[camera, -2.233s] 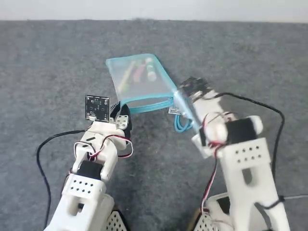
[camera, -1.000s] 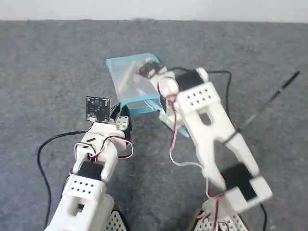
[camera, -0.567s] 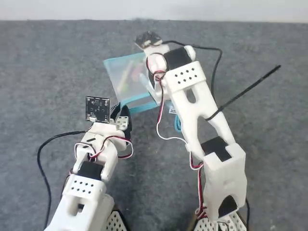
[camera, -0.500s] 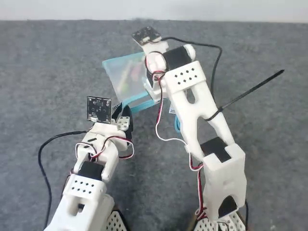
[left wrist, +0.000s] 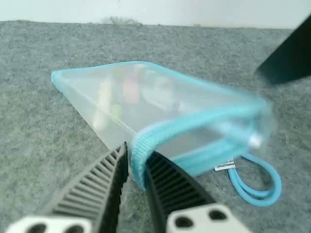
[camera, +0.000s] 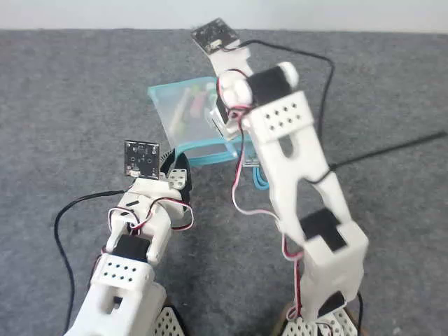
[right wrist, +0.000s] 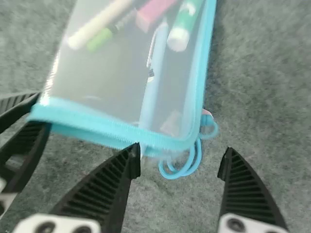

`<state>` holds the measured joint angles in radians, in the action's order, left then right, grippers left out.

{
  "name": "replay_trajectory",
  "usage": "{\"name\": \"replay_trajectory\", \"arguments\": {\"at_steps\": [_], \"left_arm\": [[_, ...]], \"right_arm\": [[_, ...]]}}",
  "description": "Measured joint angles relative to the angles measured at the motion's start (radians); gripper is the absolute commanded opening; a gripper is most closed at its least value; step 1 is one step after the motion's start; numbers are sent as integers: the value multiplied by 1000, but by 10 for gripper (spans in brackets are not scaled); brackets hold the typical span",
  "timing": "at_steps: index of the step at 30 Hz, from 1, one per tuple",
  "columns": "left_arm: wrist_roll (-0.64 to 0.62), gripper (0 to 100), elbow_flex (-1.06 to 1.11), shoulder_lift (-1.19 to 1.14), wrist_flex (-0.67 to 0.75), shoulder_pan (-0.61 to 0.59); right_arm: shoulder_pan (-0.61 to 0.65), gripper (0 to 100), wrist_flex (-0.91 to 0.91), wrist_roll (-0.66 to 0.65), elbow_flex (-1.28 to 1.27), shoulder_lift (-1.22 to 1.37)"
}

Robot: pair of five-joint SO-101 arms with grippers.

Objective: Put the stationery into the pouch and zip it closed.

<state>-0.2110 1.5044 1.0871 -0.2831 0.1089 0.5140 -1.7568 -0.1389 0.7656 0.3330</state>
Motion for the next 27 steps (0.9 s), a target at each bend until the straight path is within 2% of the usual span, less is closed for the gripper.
{"name": "replay_trajectory", "arguments": {"at_steps": [2,5,8,12,20,23,27], "left_arm": [[0,12,0,0,0,-18],[-5,12,-5,0,0,-124],[-74,12,-9,0,0,-216],[-72,12,-9,0,0,-193],[-63,12,-9,0,0,-172],[-63,12,-9,0,0,-172],[-63,12,-9,0,0,-172]], "right_arm": [[2,260,0,0,-44,-69],[-23,259,5,-21,-152,-176],[-71,259,83,-34,-333,-284],[-104,259,348,-66,-700,-419],[-101,258,1045,-86,-1487,-646],[-89,258,1204,-147,-1606,-654],[-26,258,1320,-190,-1623,-643]]}}
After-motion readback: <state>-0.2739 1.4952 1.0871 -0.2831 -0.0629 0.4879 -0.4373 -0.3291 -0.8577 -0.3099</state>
